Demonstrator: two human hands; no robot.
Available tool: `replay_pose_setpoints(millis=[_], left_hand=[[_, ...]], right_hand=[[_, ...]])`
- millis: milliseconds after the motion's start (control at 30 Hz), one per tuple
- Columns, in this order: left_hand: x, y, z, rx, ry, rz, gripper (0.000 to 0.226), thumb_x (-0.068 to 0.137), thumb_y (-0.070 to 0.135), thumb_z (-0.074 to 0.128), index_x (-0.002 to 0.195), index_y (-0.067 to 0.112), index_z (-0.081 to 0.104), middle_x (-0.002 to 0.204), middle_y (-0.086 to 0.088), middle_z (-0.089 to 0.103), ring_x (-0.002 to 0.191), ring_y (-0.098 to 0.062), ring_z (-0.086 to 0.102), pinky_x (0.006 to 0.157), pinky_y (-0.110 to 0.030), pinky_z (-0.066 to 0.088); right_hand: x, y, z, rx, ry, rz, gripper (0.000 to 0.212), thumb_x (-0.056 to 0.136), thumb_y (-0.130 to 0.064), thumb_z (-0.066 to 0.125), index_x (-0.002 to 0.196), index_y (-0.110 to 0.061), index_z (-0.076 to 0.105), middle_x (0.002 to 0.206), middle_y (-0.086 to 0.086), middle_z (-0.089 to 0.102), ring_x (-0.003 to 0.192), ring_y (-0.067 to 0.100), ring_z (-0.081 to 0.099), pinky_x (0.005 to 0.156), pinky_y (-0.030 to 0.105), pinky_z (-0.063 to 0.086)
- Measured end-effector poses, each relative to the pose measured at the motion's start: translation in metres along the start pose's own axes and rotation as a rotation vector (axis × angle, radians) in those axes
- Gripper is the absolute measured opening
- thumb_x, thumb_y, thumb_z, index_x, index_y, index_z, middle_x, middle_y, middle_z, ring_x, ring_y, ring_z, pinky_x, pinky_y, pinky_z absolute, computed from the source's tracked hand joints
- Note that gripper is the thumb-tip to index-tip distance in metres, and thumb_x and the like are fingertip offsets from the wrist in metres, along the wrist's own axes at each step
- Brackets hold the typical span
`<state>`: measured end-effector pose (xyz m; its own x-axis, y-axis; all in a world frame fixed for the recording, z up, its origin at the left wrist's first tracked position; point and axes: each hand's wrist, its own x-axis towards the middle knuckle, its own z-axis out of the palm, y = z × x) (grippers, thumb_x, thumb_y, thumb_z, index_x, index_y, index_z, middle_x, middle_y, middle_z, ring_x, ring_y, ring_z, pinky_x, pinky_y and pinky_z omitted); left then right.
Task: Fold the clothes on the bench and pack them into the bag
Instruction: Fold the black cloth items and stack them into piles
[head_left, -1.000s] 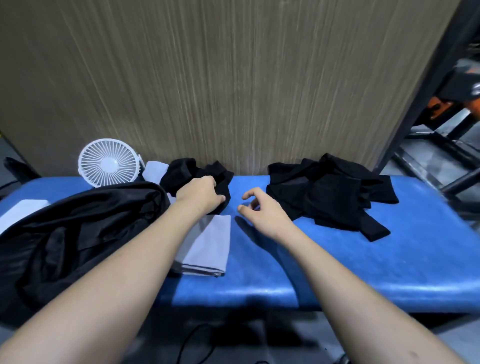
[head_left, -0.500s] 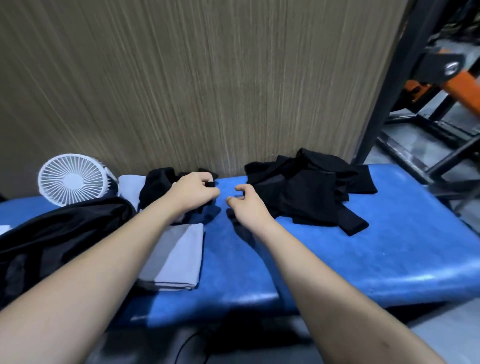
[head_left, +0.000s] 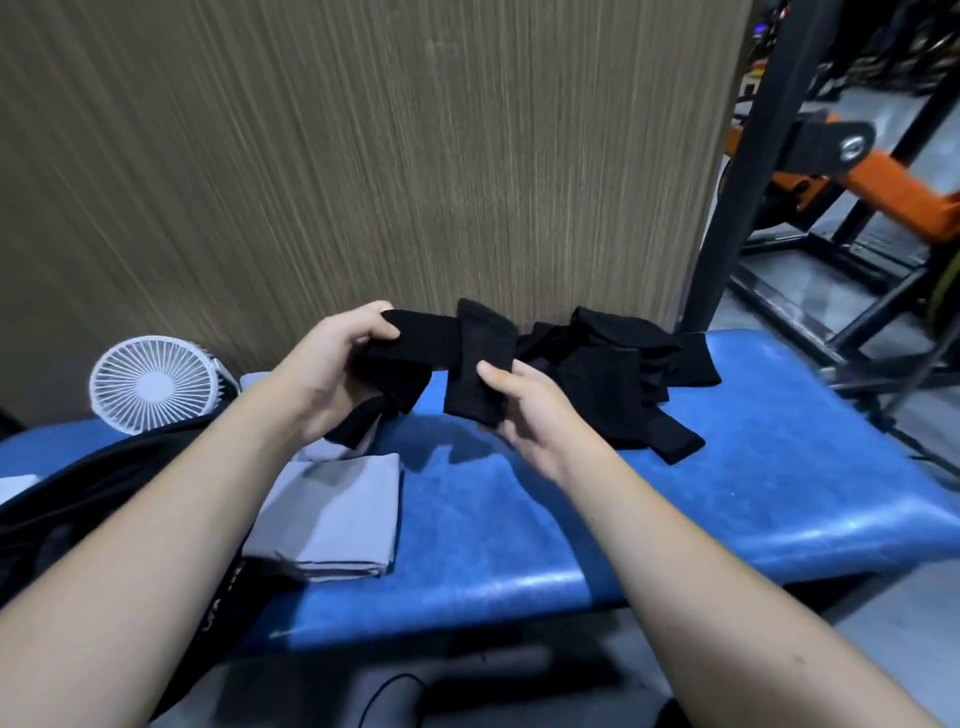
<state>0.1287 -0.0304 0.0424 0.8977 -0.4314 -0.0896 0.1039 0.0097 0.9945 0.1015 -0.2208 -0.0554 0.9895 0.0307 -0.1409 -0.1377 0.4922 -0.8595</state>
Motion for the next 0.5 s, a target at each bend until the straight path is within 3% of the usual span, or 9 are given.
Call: replay_pose_setpoints(millis=[67,167,300,400,500], left_hand=[[-0.004,-0.009,-0.001,0.217,0.12,0.048,0.016,0.078,0.015,0.053,0.066,0.019,0.043,0.063,-0.003,0.041,0.062,-0.019,0.042,0.056,-0.03,0.031],[-0.011,-0.033,-0.004,0.554,0.216,0.077,0.029,0.082,0.021,0.065,0.057,0.02,0.05,0.051,0.004,0.047,0.054,-0.016,0.042,0.051,-0.028,0.028],[-0.023,-0.067,0.007,0.693,0.157,0.053,0.033,0.083,0.032,0.077,0.062,0.018,0.055,0.053,0.006,0.046,0.047,-0.009,0.041,0.045,-0.023,0.029],[-0.029,-0.089,0.026,0.674,0.143,0.085,0.037,0.076,0.034,0.083,0.062,0.013,0.056,0.057,0.004,0.049,0.054,-0.006,0.044,0.056,-0.027,0.032],[-0.034,-0.101,0.047,0.722,0.136,0.067,0.035,0.075,0.037,0.083,0.069,0.012,0.06,0.057,0.008,0.056,0.055,-0.008,0.048,0.059,-0.029,0.038]], right_hand=[[-0.009,-0.007,-0.011,-0.144,0.085,-0.035,0.012,0.094,-0.016,0.063,0.103,-0.009,0.066,0.083,0.011,0.066,0.054,0.018,0.057,0.043,0.024,0.038],[-0.027,-0.017,-0.03,-0.355,0.134,-0.068,0.01,0.095,-0.012,0.061,0.102,-0.005,0.061,0.072,0.01,0.057,0.04,0.014,0.038,0.036,0.021,0.026],[-0.057,-0.029,-0.056,-0.65,0.216,-0.071,0.004,0.096,-0.014,0.06,0.095,-0.012,0.057,0.064,0.003,0.049,0.039,0.01,0.034,0.036,0.017,0.023],[-0.081,-0.035,-0.076,-0.8,0.264,-0.094,0.014,0.095,-0.014,0.061,0.084,-0.018,0.055,0.057,-0.011,0.053,0.039,0.002,0.042,0.036,0.017,0.03],[-0.1,-0.035,-0.095,-1.059,0.316,-0.124,0.009,0.092,-0.019,0.064,0.087,-0.018,0.057,0.075,-0.009,0.067,0.071,0.015,0.063,0.062,0.031,0.05]])
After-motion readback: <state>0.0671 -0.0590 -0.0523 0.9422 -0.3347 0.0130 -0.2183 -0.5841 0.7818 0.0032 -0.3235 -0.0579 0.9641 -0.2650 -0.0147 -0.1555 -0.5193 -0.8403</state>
